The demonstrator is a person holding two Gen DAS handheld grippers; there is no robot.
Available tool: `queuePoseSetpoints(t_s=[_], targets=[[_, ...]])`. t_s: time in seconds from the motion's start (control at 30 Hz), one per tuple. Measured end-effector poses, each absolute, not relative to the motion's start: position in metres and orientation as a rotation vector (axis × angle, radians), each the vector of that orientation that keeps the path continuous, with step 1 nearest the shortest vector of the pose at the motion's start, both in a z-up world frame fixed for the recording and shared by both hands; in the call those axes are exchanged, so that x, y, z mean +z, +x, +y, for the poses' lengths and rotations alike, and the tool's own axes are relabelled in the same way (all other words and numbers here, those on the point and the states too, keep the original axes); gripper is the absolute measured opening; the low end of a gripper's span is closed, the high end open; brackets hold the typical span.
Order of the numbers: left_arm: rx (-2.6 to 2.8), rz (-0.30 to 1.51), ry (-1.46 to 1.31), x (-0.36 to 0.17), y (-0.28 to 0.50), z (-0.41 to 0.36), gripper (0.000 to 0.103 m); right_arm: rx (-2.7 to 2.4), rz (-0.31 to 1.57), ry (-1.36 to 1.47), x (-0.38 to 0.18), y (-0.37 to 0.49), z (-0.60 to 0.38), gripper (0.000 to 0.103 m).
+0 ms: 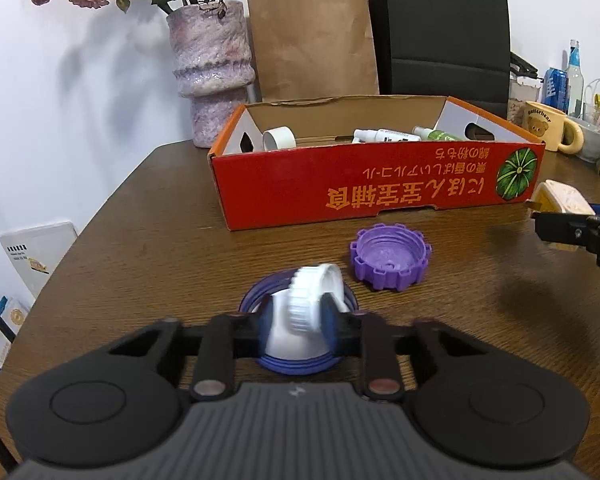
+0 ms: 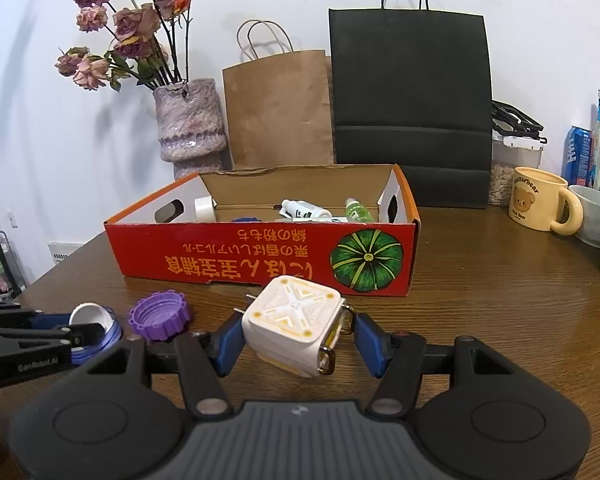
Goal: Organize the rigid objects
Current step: 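Grasp the white cap on the blue jar with the left tool and lift it off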
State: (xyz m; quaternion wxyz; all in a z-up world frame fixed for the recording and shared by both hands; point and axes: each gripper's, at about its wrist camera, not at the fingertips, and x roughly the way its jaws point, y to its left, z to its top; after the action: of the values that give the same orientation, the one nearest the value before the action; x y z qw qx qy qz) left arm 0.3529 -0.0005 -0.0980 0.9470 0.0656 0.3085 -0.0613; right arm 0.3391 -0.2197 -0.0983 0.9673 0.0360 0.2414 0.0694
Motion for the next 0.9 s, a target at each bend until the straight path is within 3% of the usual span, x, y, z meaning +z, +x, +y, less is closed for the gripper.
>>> queuePoseSetpoints(t_s=[0.9], targets=[[-0.01, 0.538, 0.094, -0.081, 0.341, 0.009, 0.014, 0.17, 0.453, 0.055, -0.092, 0.33, -0.212, 0.059]])
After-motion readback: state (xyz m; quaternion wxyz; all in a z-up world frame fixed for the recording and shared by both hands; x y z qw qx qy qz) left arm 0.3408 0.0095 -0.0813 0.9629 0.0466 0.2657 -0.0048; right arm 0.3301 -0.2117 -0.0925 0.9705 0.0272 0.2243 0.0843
